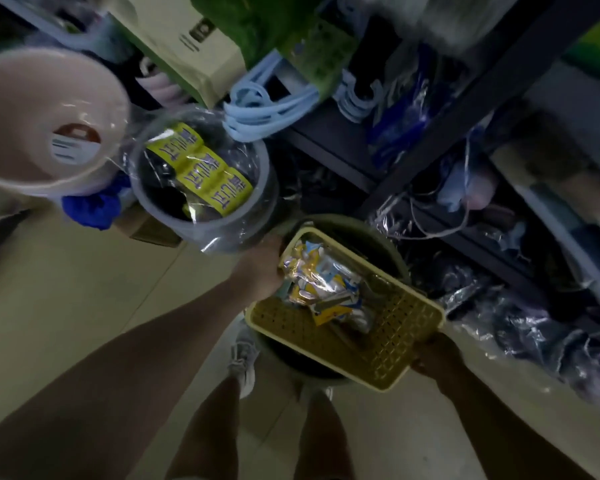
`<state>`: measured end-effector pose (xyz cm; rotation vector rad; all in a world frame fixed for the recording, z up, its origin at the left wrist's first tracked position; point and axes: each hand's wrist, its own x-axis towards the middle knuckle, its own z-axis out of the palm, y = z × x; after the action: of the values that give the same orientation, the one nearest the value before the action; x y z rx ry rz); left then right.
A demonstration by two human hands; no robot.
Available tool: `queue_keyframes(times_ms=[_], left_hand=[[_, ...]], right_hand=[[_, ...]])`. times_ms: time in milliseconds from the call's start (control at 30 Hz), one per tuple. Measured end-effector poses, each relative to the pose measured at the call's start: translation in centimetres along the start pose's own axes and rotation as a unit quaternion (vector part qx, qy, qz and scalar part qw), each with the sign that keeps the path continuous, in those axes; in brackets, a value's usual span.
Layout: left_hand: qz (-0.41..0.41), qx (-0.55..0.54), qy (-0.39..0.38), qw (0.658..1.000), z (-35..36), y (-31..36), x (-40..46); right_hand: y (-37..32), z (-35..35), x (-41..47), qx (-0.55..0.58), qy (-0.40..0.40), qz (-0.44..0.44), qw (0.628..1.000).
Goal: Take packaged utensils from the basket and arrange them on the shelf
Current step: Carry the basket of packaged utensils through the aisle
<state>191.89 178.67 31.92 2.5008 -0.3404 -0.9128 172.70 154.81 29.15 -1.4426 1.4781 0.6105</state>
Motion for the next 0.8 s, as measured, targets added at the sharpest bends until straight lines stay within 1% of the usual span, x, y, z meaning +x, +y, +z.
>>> queue_keyframes(times_ms=[133, 233, 300, 333, 400, 433, 467, 500, 567, 633, 700, 767, 800], left_hand=[[0.028, 0.001, 0.018, 0.999, 0.8, -0.7, 0.2], [0.07, -0.018, 0.002, 0.997, 1.1, -2.9, 0.2], [0.058, 0.028, -0.021, 0.998, 1.5, -4.5, 0.7], [0.041, 0.061, -0.034, 0.997, 1.8, -5.0, 1.1], [0.01, 0.135, -0.051, 0.99, 2.2, -5.2, 2.0], [0.015, 0.158, -0.036, 0.987, 2.4, -4.8, 2.3], [0.037, 0.175, -0.009, 0.984, 2.5, -4.2, 2.4], [0.07, 0.19, 0.024, 0.979, 2.7, -3.5, 2.5], [0.155, 0.207, 0.059, 0.964, 3.2, -2.4, 2.2], [0.239, 0.194, 0.029, 0.951, 4.1, -1.9, 2.1], [0.284, 0.181, -0.03, 0.941, 4.9, -1.9, 2.3], [0.302, 0.186, -0.065, 0.933, 5.6, -2.4, 2.8], [0.299, 0.187, -0.081, 0.932, 5.8, -2.7, 3.0]], right_hand=[[0.5, -0.5, 0.2, -0.011, 0.004, -0.011, 1.0], [0.5, -0.4, 0.7, -0.055, 0.0, -0.026, 0.998], [0.0, 0.2, 1.2, -0.11, -0.001, -0.024, 0.994], [-0.4, 0.7, 1.3, -0.142, 0.025, -0.033, 0.989], [-1.0, 1.9, 1.3, -0.18, 0.125, -0.09, 0.971], [-1.1, 2.7, 1.0, -0.191, 0.168, -0.136, 0.958], [-1.1, 3.7, 0.7, -0.215, 0.179, -0.186, 0.942], [-1.2, 4.9, 0.6, -0.255, 0.149, -0.232, 0.927], [-0.8, 7.8, 1.3, -0.326, 0.041, -0.294, 0.898], [-0.6, 10.6, 3.3, -0.379, -0.031, -0.306, 0.873], [-0.8, 12.7, 6.0, -0.449, -0.067, -0.318, 0.832], [-0.8, 14.2, 8.0, -0.512, -0.069, -0.352, 0.78], [-0.7, 14.8, 8.8, -0.523, -0.059, -0.37, 0.766]])
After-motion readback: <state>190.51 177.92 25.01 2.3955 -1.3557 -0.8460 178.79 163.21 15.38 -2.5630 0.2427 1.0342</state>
